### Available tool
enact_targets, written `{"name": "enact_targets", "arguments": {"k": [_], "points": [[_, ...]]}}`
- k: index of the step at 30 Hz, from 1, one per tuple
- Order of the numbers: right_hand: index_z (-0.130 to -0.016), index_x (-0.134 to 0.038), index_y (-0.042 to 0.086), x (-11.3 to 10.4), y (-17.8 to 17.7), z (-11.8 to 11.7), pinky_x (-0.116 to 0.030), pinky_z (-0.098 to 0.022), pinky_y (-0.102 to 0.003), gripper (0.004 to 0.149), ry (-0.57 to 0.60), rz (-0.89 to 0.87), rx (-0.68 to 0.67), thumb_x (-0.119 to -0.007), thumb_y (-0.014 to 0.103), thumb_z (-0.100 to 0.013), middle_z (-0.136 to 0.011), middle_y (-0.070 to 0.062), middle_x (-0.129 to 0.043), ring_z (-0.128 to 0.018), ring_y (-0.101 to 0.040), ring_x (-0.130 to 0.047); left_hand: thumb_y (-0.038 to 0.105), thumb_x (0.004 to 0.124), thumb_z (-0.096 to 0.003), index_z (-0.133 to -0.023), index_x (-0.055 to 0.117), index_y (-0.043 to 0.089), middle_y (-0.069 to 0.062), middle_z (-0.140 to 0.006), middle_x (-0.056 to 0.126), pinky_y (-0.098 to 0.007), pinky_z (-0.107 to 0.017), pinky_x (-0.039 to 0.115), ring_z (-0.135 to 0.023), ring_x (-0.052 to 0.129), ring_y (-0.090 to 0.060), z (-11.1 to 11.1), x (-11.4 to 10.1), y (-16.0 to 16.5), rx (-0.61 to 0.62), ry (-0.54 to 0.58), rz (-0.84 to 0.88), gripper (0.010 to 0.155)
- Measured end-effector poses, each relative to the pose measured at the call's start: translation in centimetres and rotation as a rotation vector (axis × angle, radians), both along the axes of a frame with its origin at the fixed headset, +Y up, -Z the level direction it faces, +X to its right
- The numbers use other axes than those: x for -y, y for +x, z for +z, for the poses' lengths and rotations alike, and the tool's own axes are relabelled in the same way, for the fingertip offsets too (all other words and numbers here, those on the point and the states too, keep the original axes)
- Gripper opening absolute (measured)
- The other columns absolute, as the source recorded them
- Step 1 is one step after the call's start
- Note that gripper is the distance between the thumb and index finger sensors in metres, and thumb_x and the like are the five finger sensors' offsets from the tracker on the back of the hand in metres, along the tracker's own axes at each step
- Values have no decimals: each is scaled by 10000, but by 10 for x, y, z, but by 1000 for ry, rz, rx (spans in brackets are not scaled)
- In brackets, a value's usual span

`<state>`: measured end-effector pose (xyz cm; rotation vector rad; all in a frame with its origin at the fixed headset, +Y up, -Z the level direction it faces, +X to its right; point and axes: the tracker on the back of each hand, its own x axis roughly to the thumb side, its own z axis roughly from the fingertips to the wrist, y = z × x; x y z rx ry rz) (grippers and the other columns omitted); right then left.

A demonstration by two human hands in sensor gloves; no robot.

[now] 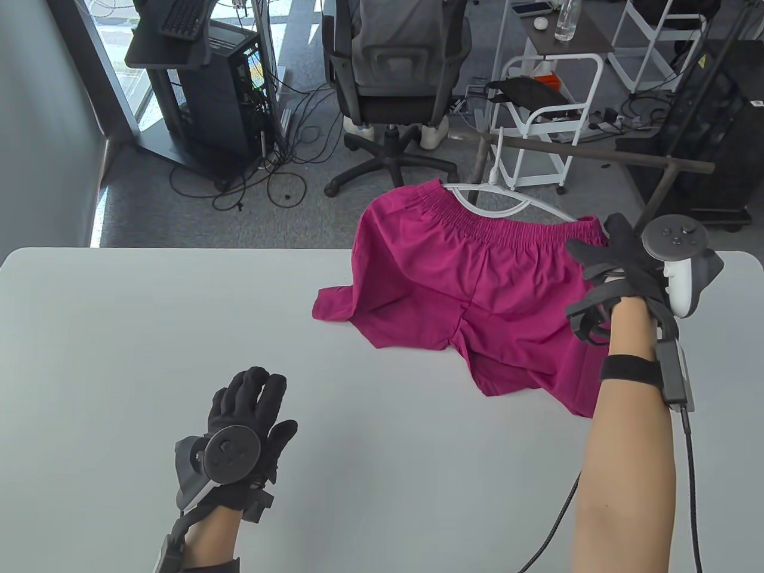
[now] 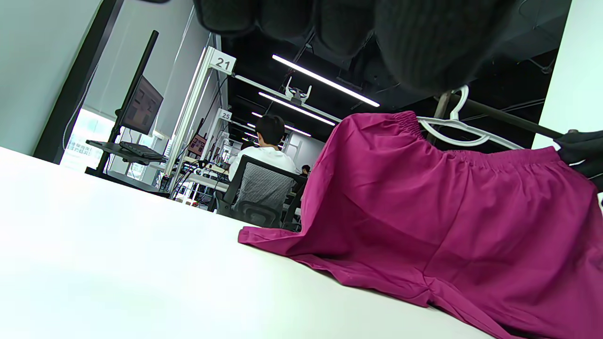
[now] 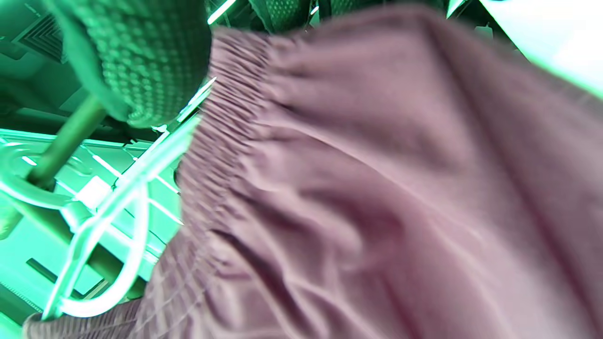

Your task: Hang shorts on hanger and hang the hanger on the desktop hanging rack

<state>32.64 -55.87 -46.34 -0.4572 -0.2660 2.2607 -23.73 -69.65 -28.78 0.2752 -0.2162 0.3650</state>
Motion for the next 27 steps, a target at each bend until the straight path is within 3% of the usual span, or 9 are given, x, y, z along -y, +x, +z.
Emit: {"name": "enact_targets", "arguments": {"k": [6,11,12,13,14,16,21,25,27], "points": [[-1100,-460,161,-30,-2,27,-447,-666,-772,916,75,58,-32,-884,534,-379,-1123,-194,-498,-980,-530,-495,522,824,-391,-1076,537,268,-70,-1161,407,-638,-749,430,-1105,488,-371,1,-1,6,15,8,-16,785],[-1100,-467,165,-61,-16,63,-452,-669,-768,855,186,165,-83,-822,542,-421,-1124,-191,-505,-984,-525,-495,526,824,-390,-1078,534,268,-70,-1162,403,-641,-749,421,-1107,480,-373,3,-2,13,34,19,-38,790],[-1101,-468,167,-67,-20,71,-452,-671,-767,846,206,190,-97,-814,542,-426,-1125,-188,-505,-986,-523,-492,528,824,-389,-1094,525,209,-69,-1162,401,-640,-750,418,-1106,478,-373,4,-3,14,35,26,-43,830],[-1101,-466,169,-70,-24,78,-452,-671,-767,842,225,211,-107,-810,542,-429,-1126,-186,-505,-988,-521,-491,531,823,-388,-1078,532,268,-70,-1163,401,-642,-749,418,-1107,477,-374,5,-4,16,36,34,-53,794],[-1101,-469,170,-74,-28,85,-452,-674,-766,840,246,230,-115,-809,542,-429,-1127,-186,-507,-990,-519,-491,533,823,-386,-1095,525,208,-70,-1162,403,-643,-749,417,-1106,476,-375,6,-4,17,38,40,-58,835],[-1101,-470,175,-80,-40,104,-452,-677,-765,834,301,289,-143,-805,543,-431,-1129,-181,-506,-992,-516,-490,538,822,-386,-1080,528,271,-69,-1163,400,-643,-749,414,-1107,473,-374,9,-6,20,43,57,-70,800],[-1101,-480,184,-78,-73,145,-449,-682,-767,828,382,440,-220,-802,547,-430,-1133,-173,-511,-999,-512,-492,551,820,-380,-1082,521,272,-71,-1164,396,-648,-749,405,-1109,465,-377,12,-9,27,63,72,-92,812],[-1101,-490,207,-63,-99,170,-445,-696,-770,833,414,506,-330,-800,571,-419,-1143,-148,-517,-1015,-496,-496,559,816,-381,-1106,495,221,-71,-1167,377,-652,-750,391,-1114,438,-382,14,-7,30,92,40,-91,862],[-1102,-489,214,-54,-111,179,-444,-700,-770,836,418,530,-377,-798,578,-415,-1145,-143,-516,-1020,-491,-493,563,816,-380,-1091,498,279,-70,-1168,374,-653,-751,384,-1115,430,-384,16,-7,32,107,37,-92,828]]}}
